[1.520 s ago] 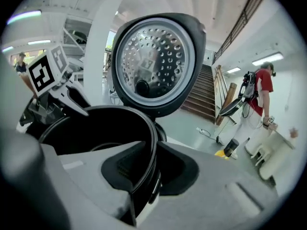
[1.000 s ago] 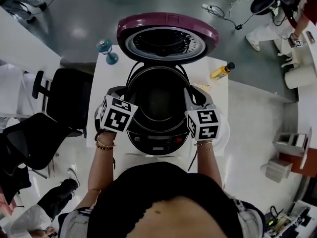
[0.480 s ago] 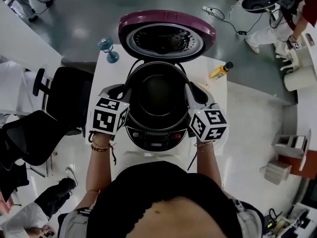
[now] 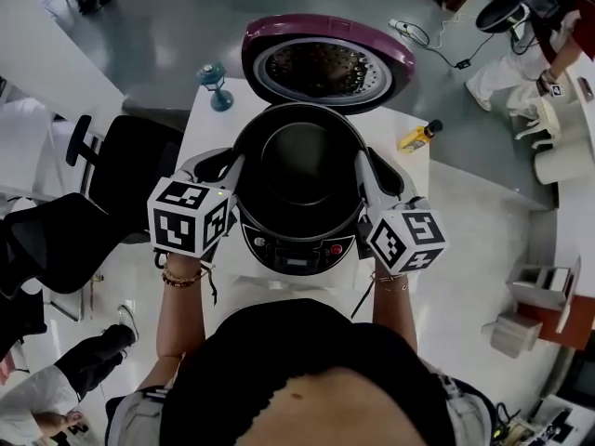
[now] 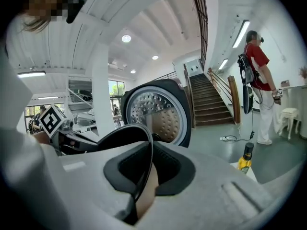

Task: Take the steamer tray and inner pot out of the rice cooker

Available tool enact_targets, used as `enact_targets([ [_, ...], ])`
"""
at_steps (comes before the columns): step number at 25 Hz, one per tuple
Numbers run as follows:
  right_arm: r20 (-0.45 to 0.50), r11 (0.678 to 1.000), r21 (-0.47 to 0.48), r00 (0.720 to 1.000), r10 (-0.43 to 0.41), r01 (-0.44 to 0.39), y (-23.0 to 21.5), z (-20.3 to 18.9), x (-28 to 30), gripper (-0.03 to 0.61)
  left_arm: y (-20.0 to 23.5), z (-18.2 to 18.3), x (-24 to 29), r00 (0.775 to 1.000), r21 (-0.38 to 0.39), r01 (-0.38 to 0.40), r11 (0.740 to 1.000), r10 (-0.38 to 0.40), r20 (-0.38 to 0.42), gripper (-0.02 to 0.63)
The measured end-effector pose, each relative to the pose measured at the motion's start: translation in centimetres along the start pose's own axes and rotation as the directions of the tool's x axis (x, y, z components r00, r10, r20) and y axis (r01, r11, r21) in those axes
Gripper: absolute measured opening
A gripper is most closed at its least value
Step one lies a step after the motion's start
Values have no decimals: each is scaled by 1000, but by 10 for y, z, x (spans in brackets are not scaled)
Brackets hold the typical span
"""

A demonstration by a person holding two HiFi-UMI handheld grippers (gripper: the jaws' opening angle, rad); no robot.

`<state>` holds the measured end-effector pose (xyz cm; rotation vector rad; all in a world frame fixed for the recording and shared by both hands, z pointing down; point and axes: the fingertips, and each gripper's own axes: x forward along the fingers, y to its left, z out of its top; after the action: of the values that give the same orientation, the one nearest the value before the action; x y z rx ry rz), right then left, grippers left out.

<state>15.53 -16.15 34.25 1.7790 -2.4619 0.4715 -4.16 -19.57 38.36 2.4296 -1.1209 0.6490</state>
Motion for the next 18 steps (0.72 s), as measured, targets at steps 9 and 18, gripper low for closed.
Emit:
enact_targets([
  [9,124,991,-55,984,128,-122,52,52,-12,29,7,33,-78,975,-49,-74,996,82,205,41],
  [18,125,921,-132,915,383,-367,151,69,15,28,52,9,-175,909,-168,-269,948,308,281,40],
])
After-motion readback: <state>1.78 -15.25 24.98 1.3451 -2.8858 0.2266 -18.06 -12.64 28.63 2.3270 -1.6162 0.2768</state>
